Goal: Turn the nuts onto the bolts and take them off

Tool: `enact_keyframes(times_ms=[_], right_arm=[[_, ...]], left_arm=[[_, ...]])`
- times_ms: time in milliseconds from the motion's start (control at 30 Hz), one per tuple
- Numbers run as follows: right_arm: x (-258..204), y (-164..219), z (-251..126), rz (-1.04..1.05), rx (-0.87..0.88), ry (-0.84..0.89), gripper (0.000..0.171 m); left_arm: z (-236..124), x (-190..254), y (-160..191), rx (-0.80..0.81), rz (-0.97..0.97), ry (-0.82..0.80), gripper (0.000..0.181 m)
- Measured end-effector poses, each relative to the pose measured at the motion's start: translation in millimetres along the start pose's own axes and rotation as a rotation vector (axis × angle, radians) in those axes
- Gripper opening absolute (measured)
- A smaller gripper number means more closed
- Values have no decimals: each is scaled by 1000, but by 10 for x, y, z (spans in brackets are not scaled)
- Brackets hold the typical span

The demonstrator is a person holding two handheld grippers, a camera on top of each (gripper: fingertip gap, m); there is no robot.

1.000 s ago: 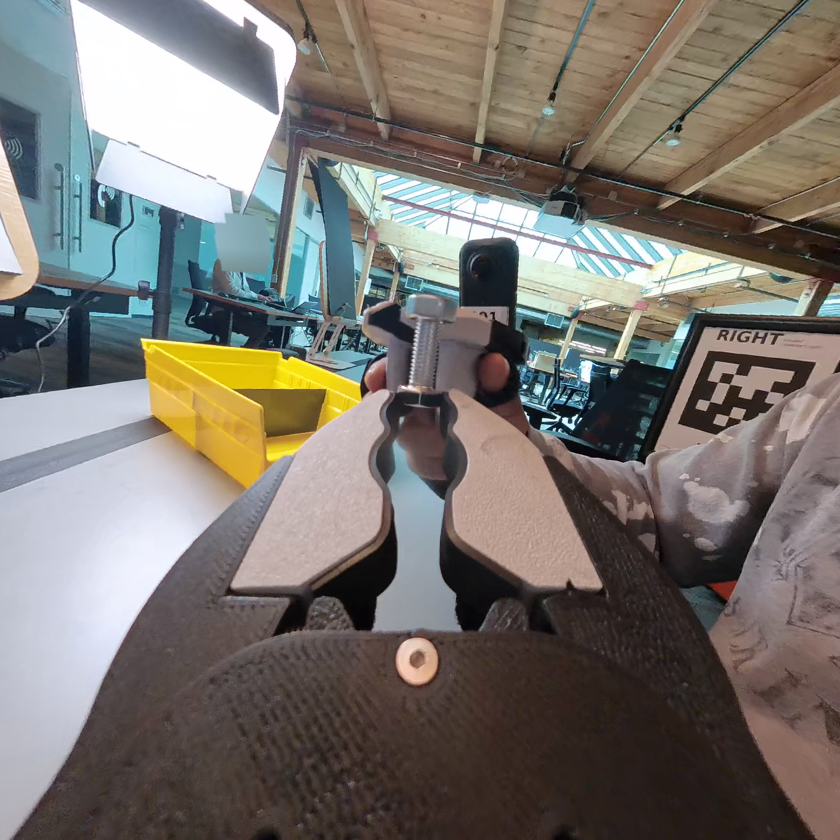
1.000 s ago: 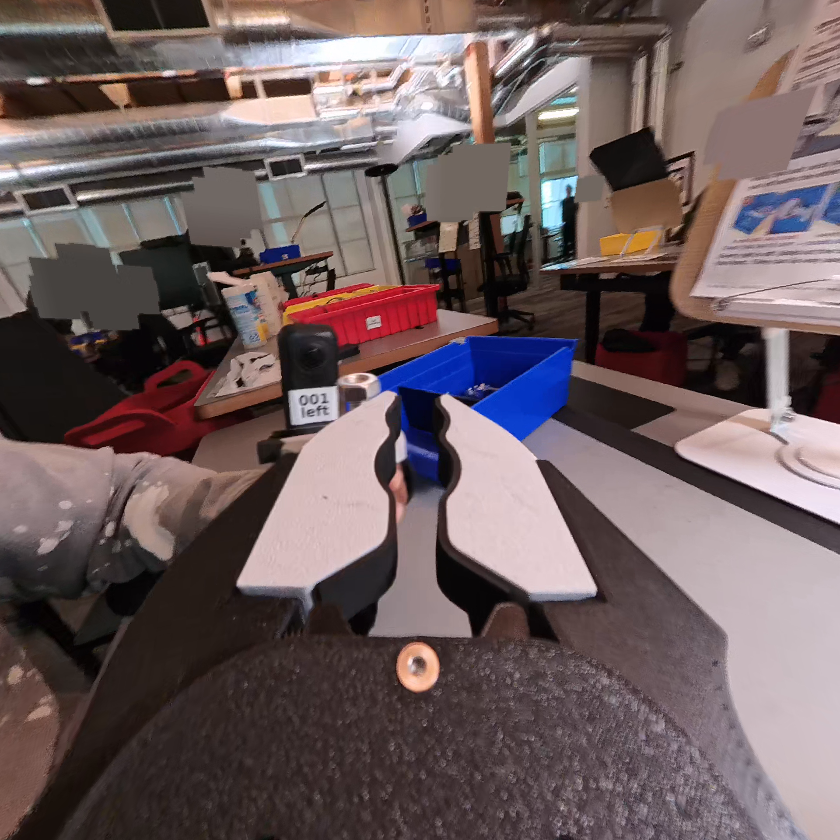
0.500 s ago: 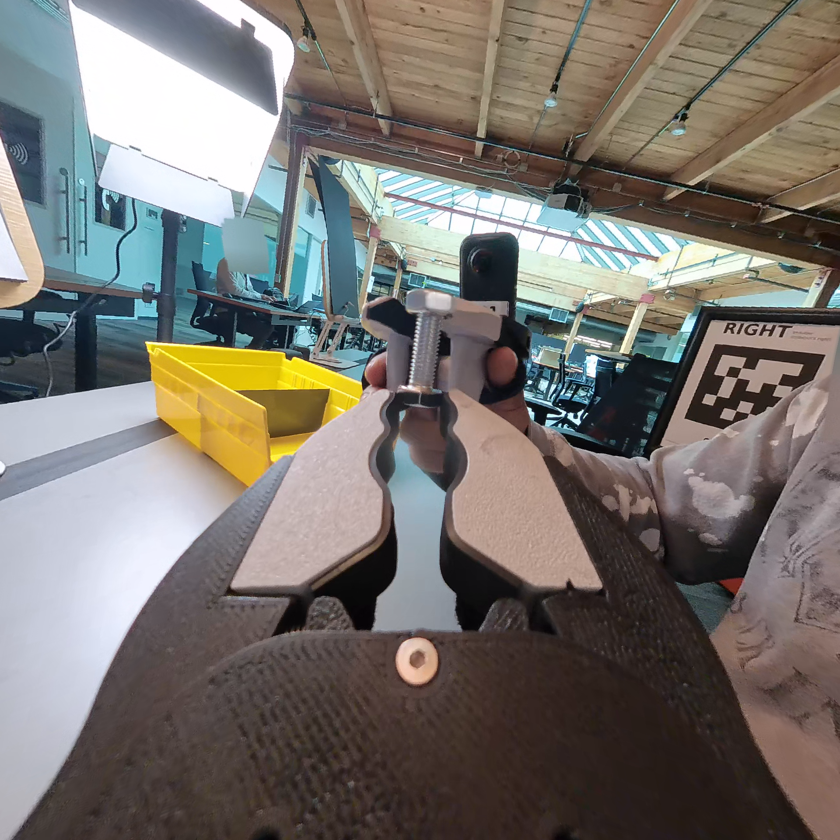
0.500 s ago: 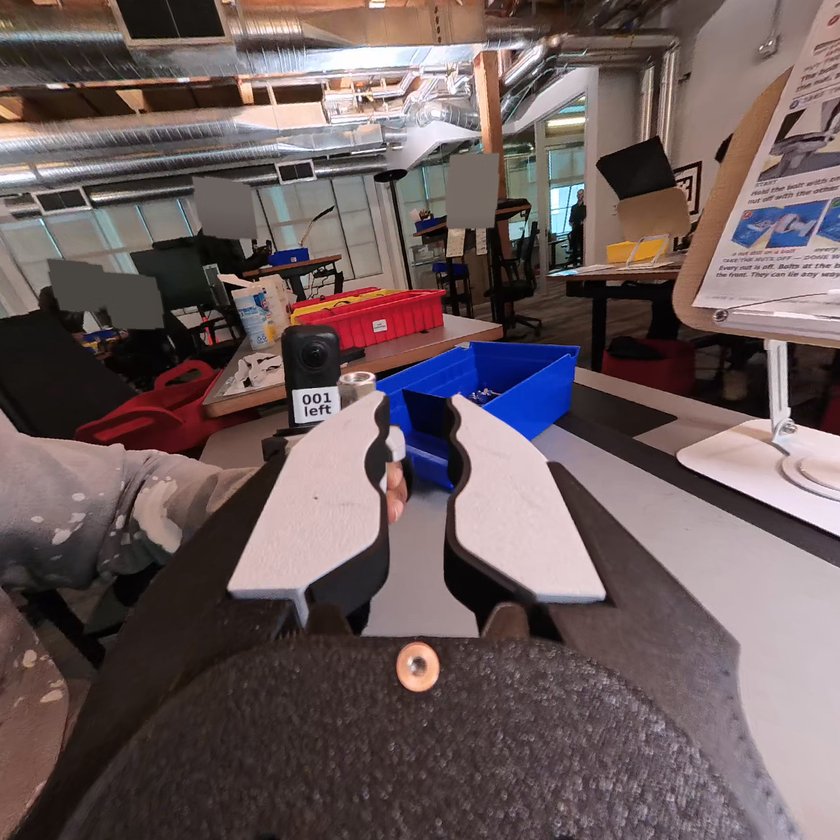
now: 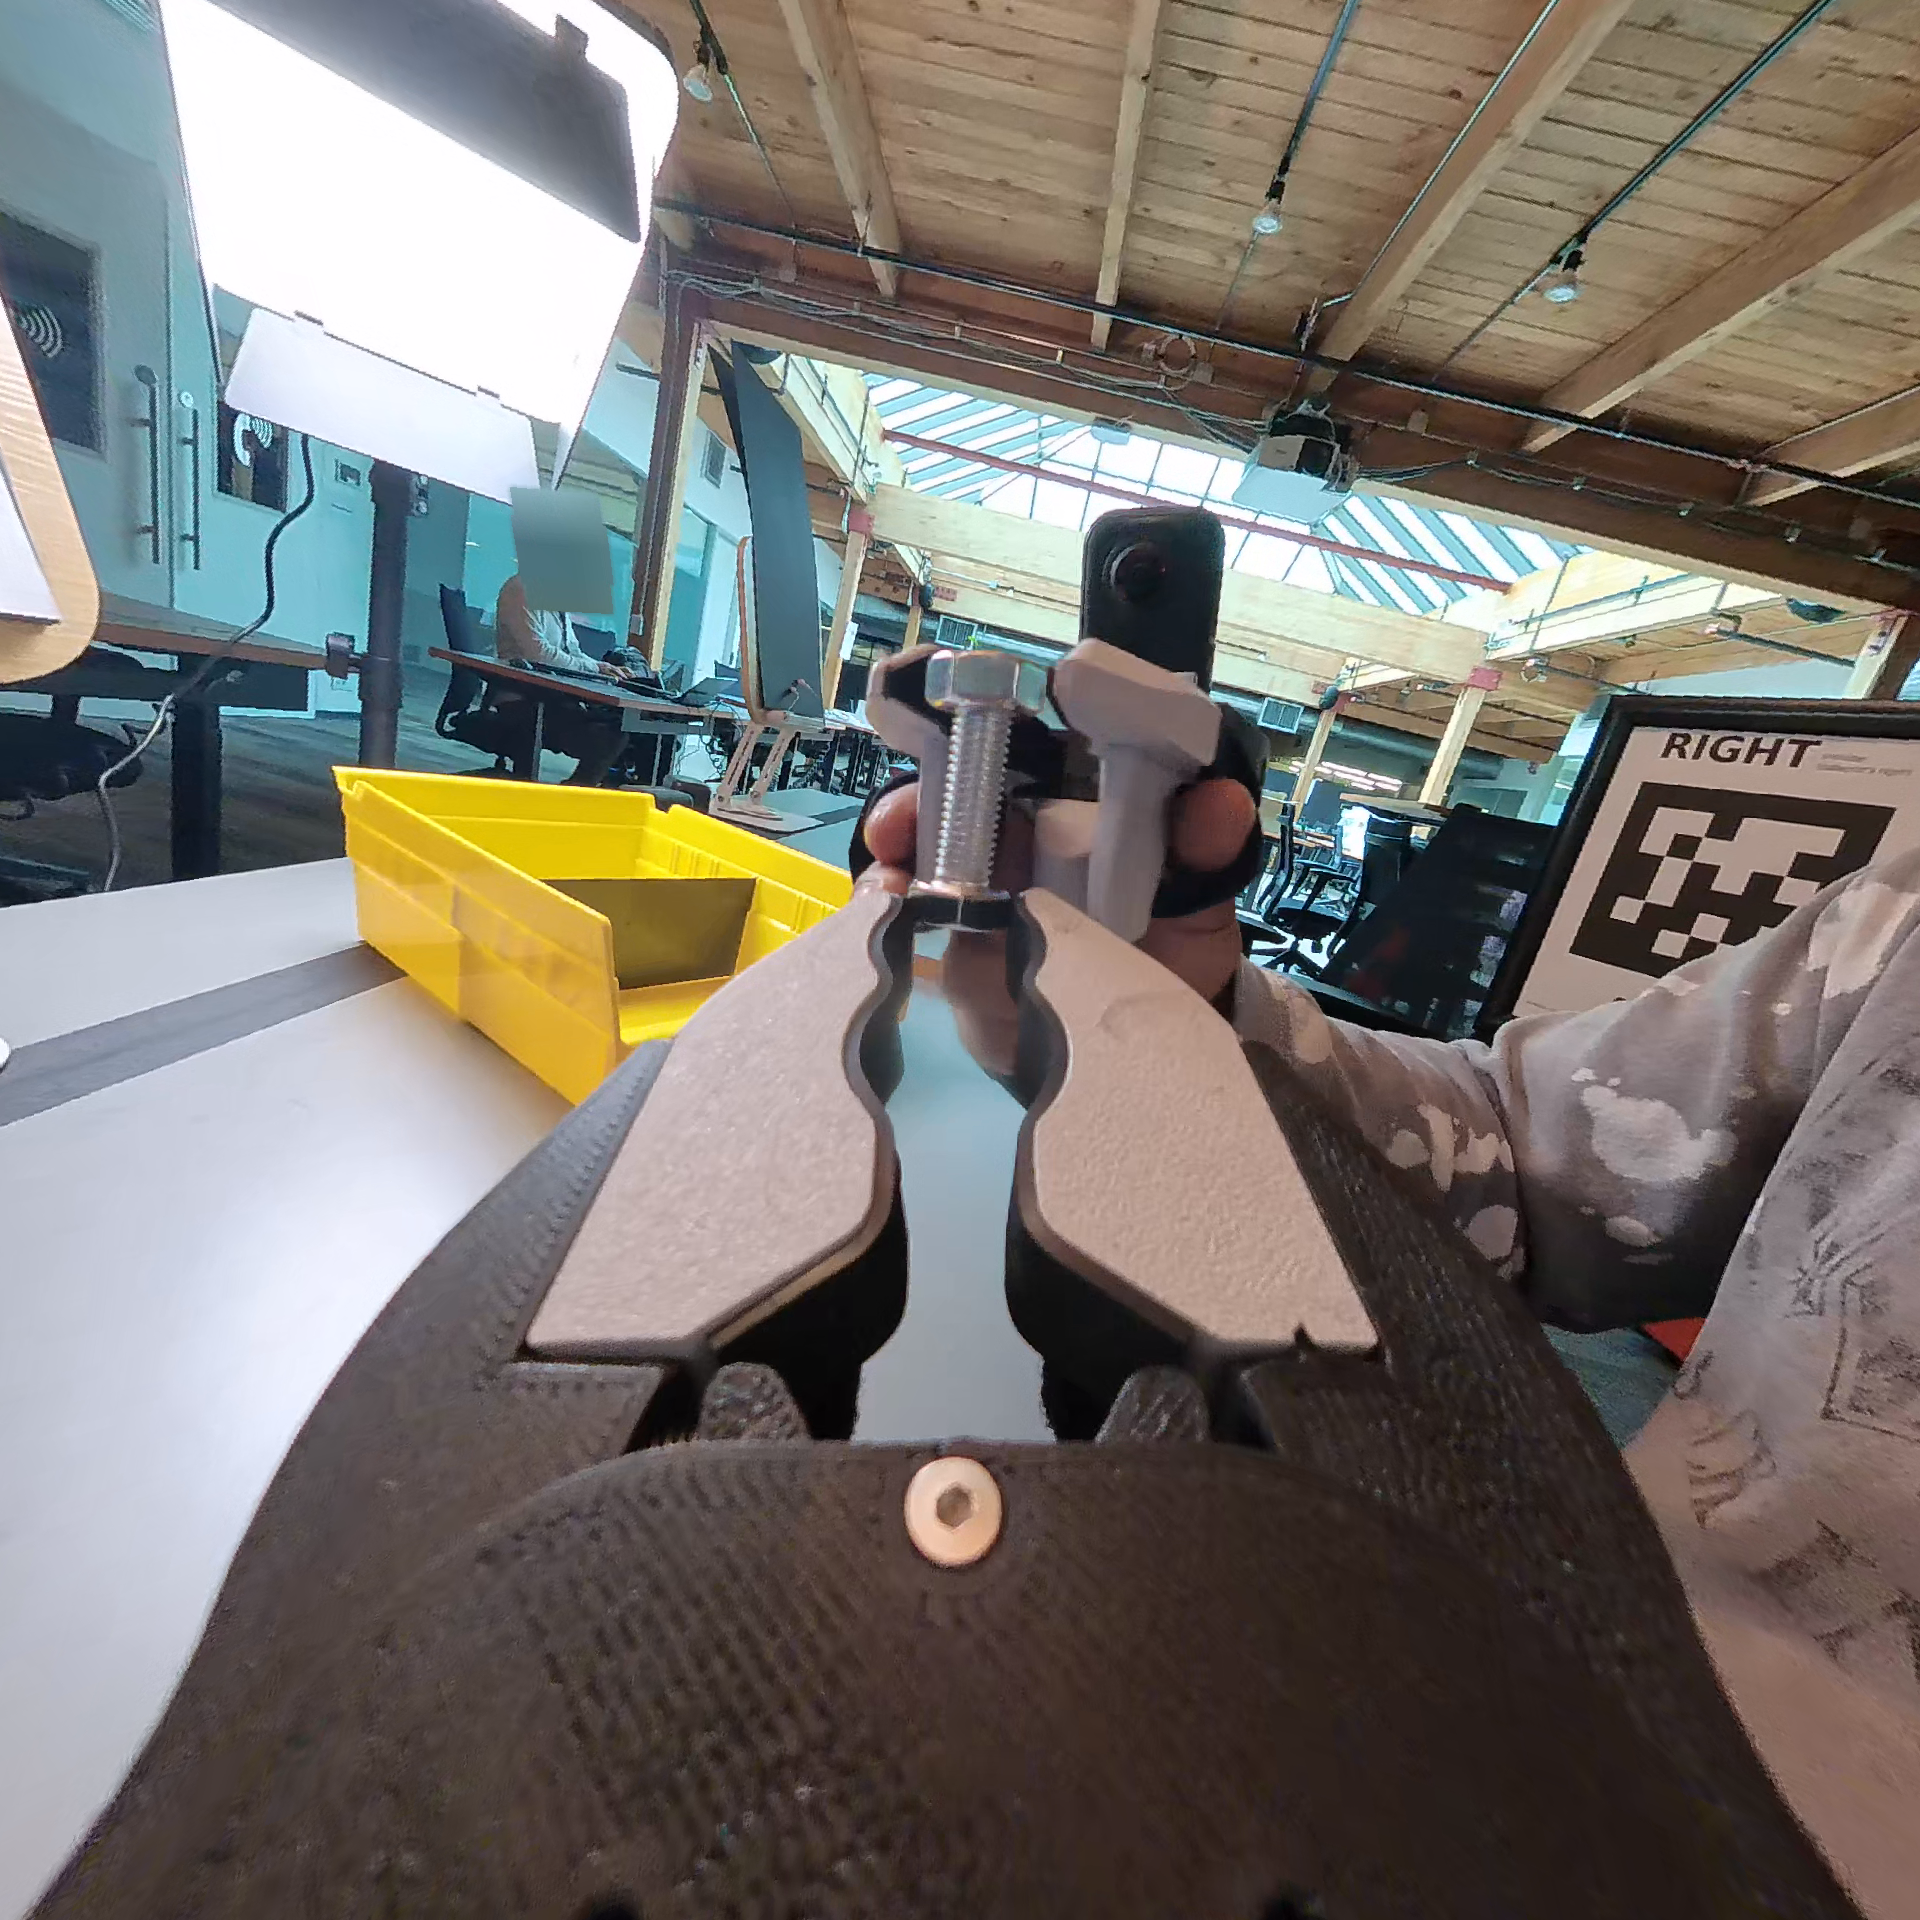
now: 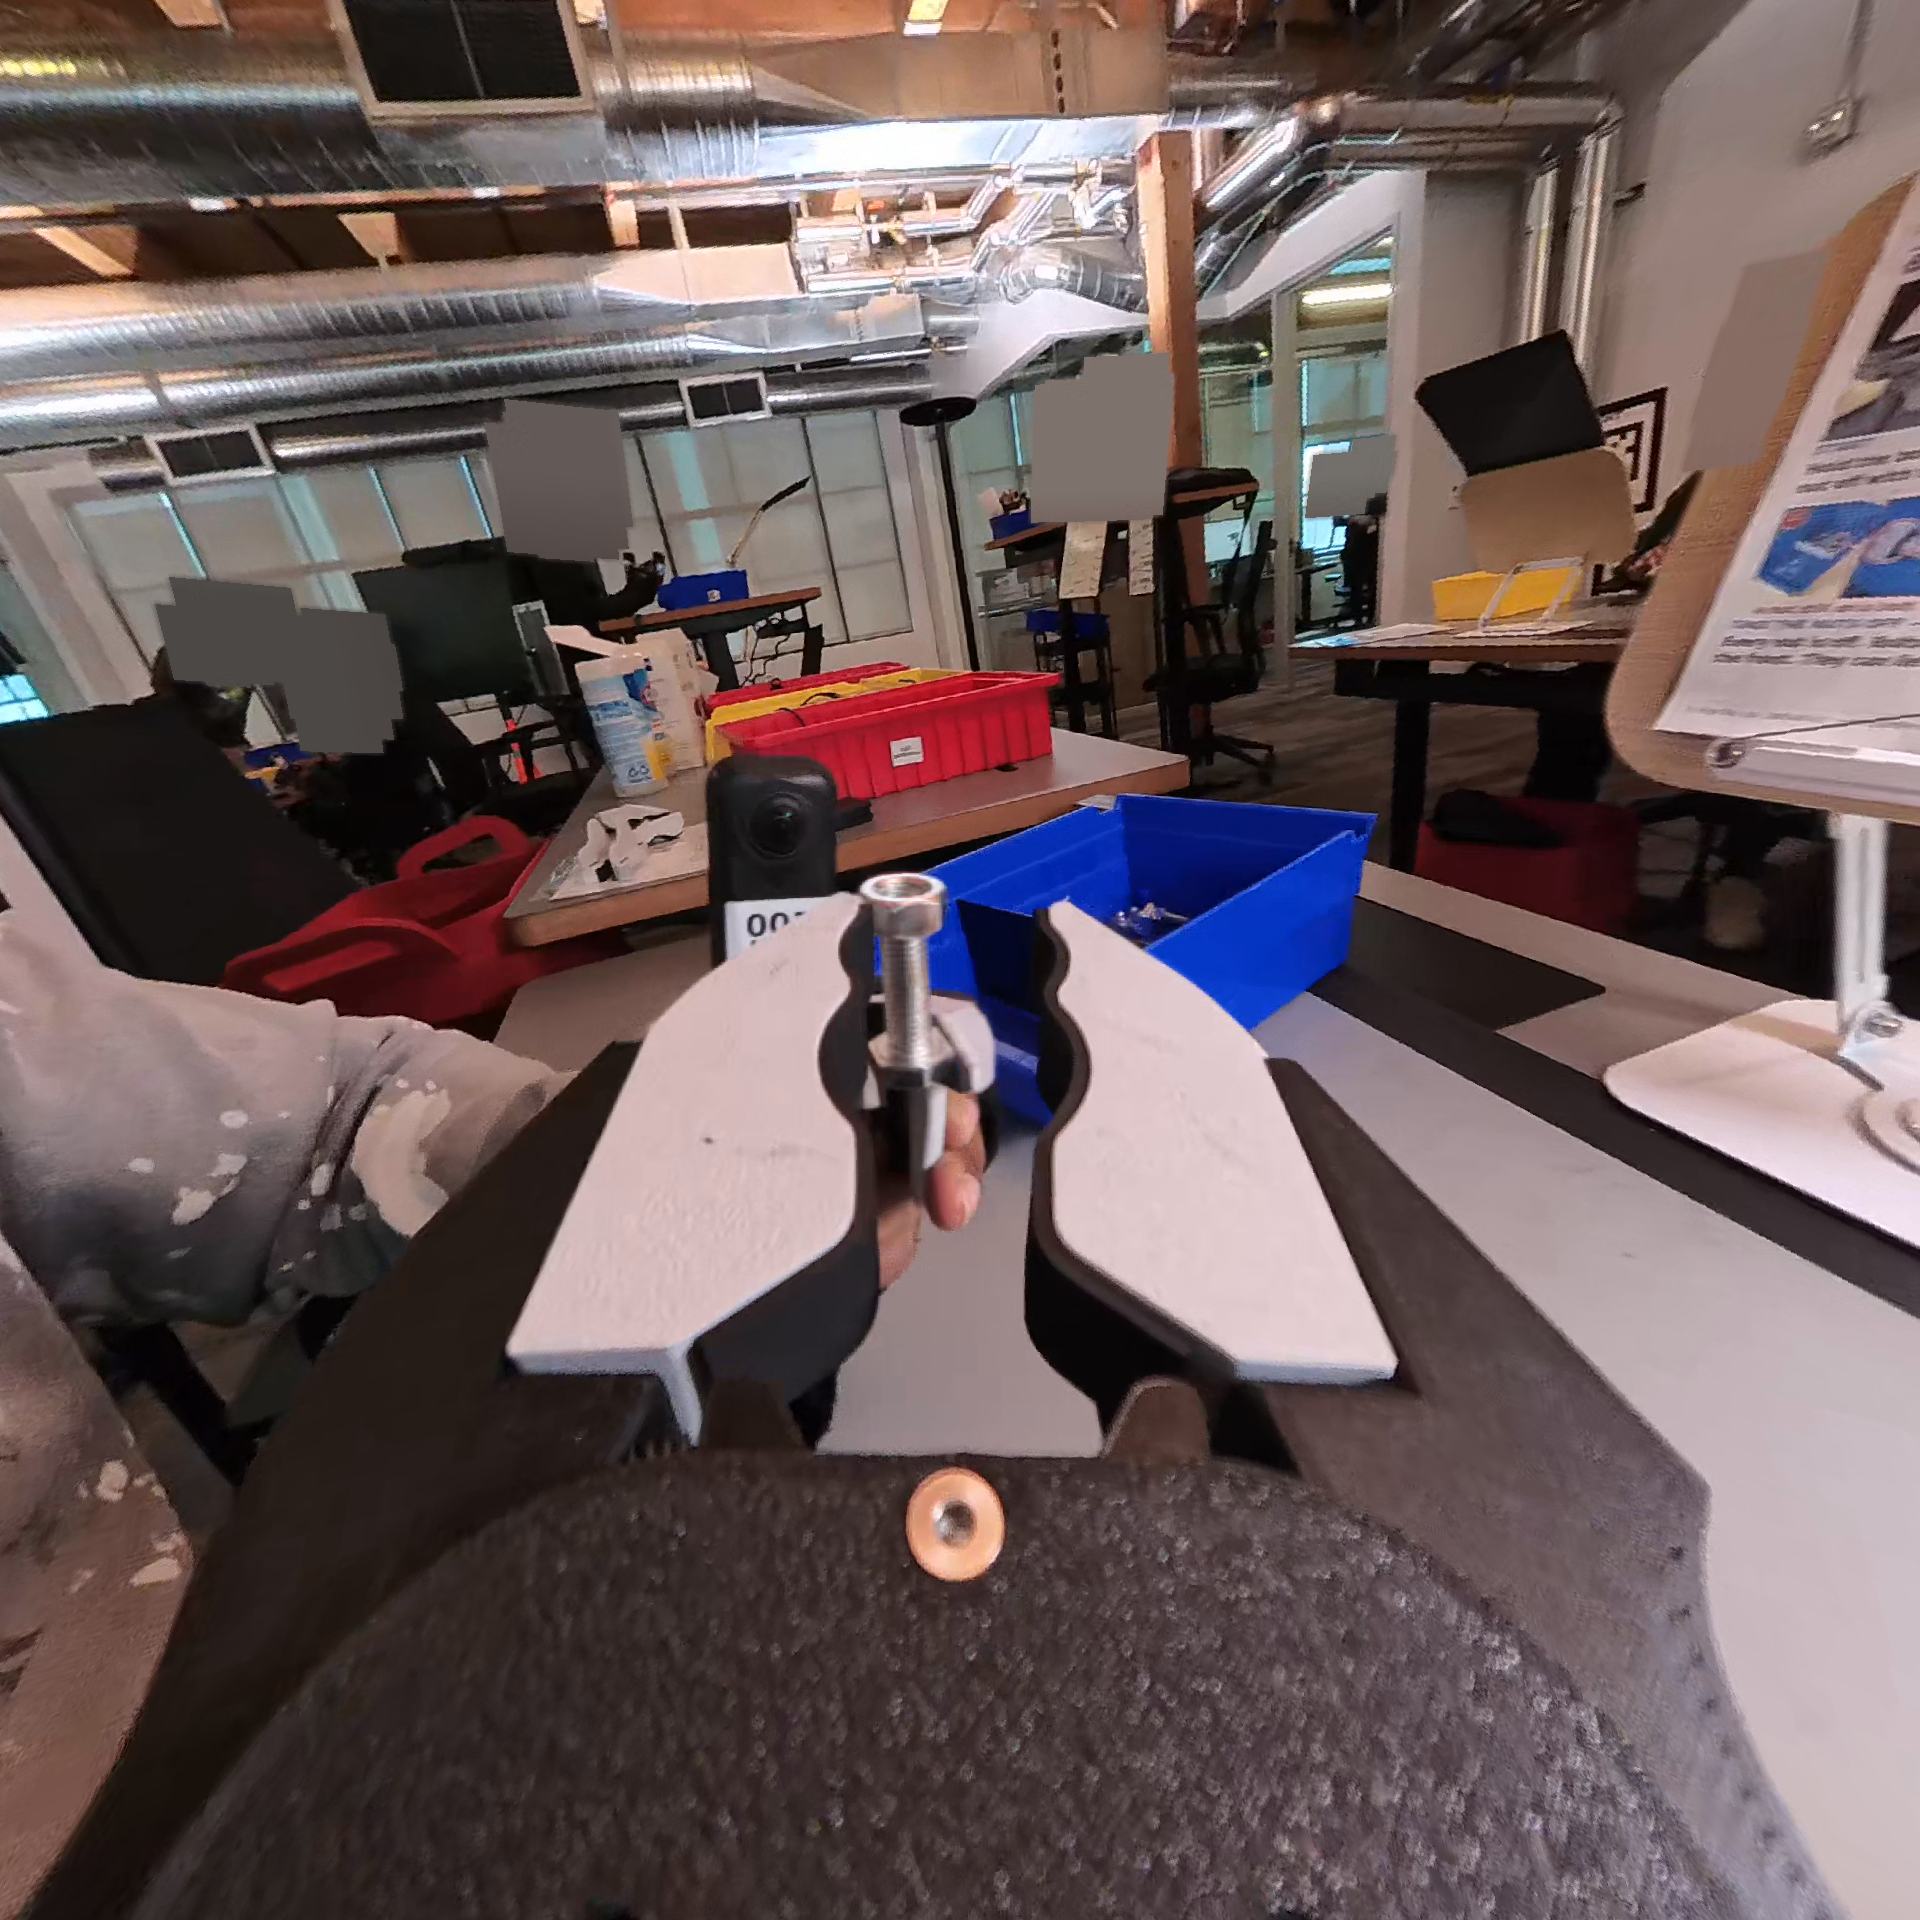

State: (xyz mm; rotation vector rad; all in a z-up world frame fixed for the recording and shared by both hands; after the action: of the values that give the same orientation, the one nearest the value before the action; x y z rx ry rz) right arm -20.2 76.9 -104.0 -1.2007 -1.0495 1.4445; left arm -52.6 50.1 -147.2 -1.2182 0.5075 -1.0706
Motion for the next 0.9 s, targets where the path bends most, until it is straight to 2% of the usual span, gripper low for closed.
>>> enact_keyframes(times_ms=[100,200,467,900], right_arm=[[-49,66,55,-8,-28,-8,30],[63,11,-6,10,6,27,17],[-68,41,31,-22,-22,-23,32],[-5,6,1,-13,-8,-10,27]], left_arm=[[14,25,5,-4,9,6,18],[0,26,-25,8,9,7,18],[21,32,23,-15,16,7,18],[5,44,-28,10,22,12,18]])
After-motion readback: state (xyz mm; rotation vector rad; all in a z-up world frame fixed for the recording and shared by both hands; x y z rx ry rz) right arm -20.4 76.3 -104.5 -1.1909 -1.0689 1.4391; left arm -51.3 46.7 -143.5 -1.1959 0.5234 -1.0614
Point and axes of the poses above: each gripper's, where its closed fingertips meet, z out along the fingers, y out of its underside, x = y × z across the jaws, the point moved 2 cm from there along -z, back along the fingers, and after that the axes turned 5 degrees about y, right-handed, at the moved point
